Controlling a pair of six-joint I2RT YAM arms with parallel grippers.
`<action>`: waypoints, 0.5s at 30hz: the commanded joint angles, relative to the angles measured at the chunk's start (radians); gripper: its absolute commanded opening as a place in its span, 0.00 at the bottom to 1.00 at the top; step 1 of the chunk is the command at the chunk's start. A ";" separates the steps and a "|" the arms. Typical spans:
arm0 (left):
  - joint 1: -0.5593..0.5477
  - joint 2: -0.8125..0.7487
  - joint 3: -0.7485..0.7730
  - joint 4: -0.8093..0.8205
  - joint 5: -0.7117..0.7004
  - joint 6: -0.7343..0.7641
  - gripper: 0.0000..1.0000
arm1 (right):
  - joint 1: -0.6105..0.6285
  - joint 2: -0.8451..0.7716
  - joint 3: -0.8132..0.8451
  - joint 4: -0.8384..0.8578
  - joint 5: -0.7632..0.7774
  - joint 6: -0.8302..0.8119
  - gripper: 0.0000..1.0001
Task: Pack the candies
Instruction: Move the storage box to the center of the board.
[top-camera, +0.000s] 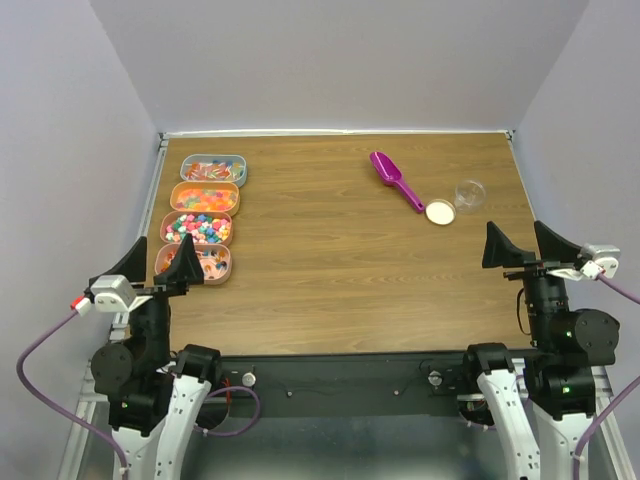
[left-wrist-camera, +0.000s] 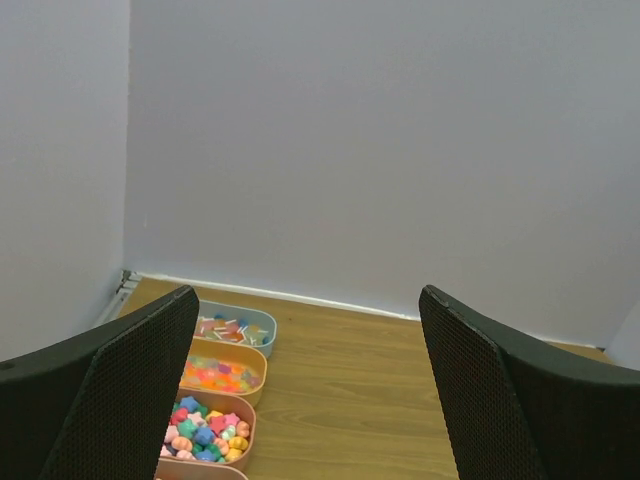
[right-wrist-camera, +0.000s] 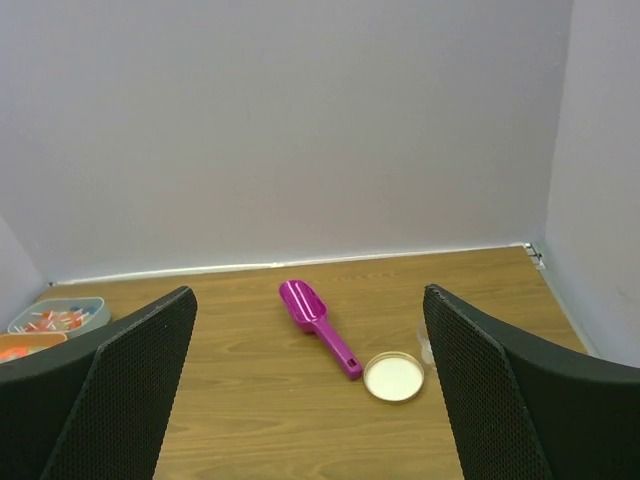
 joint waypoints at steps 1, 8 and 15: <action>0.001 -0.088 -0.023 0.005 -0.004 -0.026 0.99 | 0.009 -0.029 -0.011 0.018 -0.043 -0.005 1.00; 0.001 -0.031 -0.044 -0.017 -0.010 -0.084 0.99 | 0.015 -0.046 -0.045 0.023 -0.096 0.036 1.00; 0.001 0.243 0.000 -0.080 0.048 -0.206 0.99 | 0.030 -0.057 -0.065 0.029 -0.100 0.034 1.00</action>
